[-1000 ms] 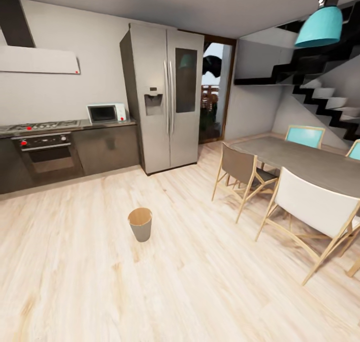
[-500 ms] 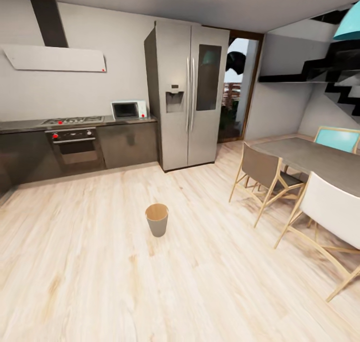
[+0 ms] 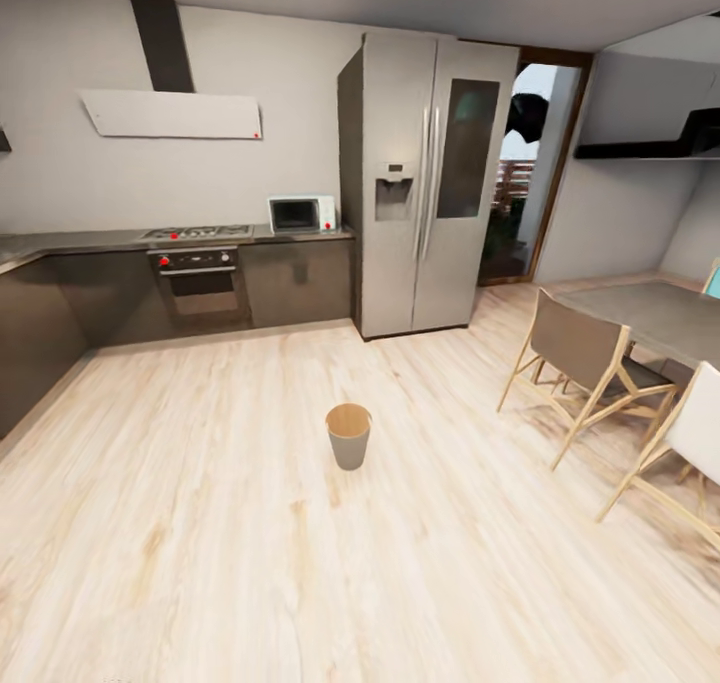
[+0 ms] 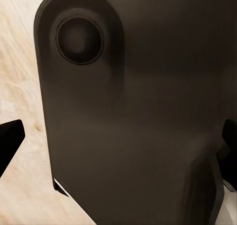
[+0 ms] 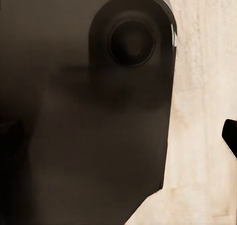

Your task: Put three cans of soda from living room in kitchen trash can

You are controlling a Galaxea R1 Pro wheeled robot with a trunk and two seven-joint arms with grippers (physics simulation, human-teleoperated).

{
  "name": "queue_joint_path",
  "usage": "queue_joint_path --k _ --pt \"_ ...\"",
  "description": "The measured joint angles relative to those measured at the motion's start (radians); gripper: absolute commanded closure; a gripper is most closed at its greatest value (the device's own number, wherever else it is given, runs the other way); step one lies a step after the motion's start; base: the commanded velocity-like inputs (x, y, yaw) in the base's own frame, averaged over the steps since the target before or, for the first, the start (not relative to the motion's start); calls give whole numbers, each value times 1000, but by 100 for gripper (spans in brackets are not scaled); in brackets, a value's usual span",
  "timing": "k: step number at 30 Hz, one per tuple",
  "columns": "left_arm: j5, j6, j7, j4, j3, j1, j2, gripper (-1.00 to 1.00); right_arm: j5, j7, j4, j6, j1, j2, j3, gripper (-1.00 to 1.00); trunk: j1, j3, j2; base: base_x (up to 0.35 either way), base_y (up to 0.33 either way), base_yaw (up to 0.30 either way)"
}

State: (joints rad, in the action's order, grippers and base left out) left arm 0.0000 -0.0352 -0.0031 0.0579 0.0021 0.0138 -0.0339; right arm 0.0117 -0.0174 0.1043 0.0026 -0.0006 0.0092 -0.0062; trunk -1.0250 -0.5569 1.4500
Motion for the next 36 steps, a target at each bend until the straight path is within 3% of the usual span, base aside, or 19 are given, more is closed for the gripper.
queue_joint_path --k 10,36 --pt "-1 0 0 0 -3 0 -5 -100 -1 3 0 -2 0 0 0 -100 0 -4 0 297 111 88" --pt "-2 -6 0 0 -6 0 -12 -100 0 6 1 -6 0 -4 1 -100 0 -4 0 340 4 1"
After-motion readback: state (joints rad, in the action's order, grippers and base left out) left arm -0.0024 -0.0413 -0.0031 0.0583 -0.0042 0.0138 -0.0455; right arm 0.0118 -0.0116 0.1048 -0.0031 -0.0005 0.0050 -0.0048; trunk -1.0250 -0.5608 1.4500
